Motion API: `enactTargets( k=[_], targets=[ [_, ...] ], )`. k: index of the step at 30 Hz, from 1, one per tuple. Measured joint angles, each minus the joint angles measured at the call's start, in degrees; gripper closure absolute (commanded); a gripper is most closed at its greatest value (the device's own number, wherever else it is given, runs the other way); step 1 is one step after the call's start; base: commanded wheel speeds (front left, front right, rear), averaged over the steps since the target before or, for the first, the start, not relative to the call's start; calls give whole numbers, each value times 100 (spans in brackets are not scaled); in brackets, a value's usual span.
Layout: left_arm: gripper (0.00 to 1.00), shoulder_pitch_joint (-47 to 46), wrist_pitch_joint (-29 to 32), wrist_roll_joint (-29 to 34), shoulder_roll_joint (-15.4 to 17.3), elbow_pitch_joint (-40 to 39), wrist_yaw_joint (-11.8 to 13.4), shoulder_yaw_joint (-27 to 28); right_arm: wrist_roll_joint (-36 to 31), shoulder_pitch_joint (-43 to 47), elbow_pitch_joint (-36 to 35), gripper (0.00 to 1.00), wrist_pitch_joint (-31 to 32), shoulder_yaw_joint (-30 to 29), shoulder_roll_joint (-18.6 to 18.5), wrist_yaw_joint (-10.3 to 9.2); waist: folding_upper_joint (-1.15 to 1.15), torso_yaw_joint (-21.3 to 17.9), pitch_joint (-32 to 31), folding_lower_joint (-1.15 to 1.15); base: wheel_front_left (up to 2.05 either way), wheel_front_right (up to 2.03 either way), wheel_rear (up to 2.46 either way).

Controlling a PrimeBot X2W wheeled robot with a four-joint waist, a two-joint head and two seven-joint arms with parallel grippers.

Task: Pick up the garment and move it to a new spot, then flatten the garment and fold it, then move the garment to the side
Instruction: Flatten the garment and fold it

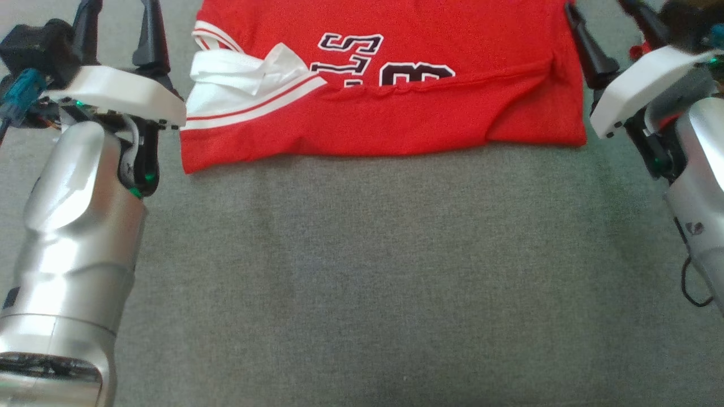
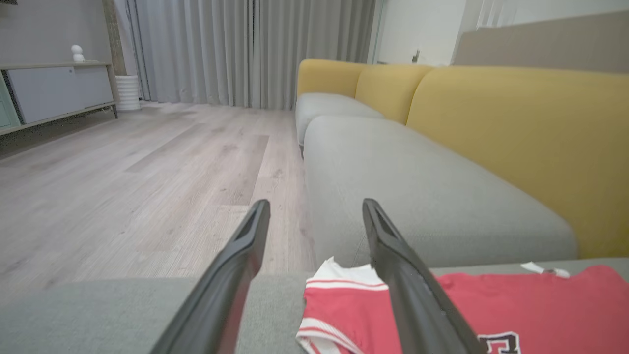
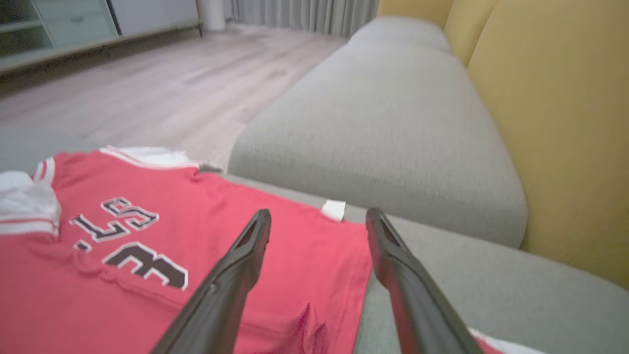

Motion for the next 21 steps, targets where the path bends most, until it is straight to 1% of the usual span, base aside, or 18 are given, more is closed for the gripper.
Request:
enactTargets(
  k=[4,7,13,16,19,21],
  targets=[
    [0,67,-302,-102,-100,-174,-3,238,-322,76,37,0,-843,-292,141,0,0,20,-201,0,0,0,0],
    [0,350,-352,-89,-163,-577,-1,399,-506,345,-15,0,-1202,-571,301,0,0,35,-392,-1,0,0,0],
    [0,1516,-369,236,-394,-1504,57,622,-925,1278,-283,0,-1356,-1113,670,0,0,53,-774,-2,0,0,0],
    [0,2122,-368,369,-535,-1697,99,658,-1188,1744,-396,0,-1356,-1318,842,0,0,57,-963,-2,0,0,0],
    [0,2619,-368,478,-666,-1797,146,723,-1301,2199,-594,0,-1381,-1629,1054,0,0,62,-1125,-2,0,0,0],
    [0,3011,-368,676,-727,-1835,141,690,-1504,2598,-815,0,-1402,-1892,1265,0,0,63,-1245,-2,0,0,0]
  ],
)
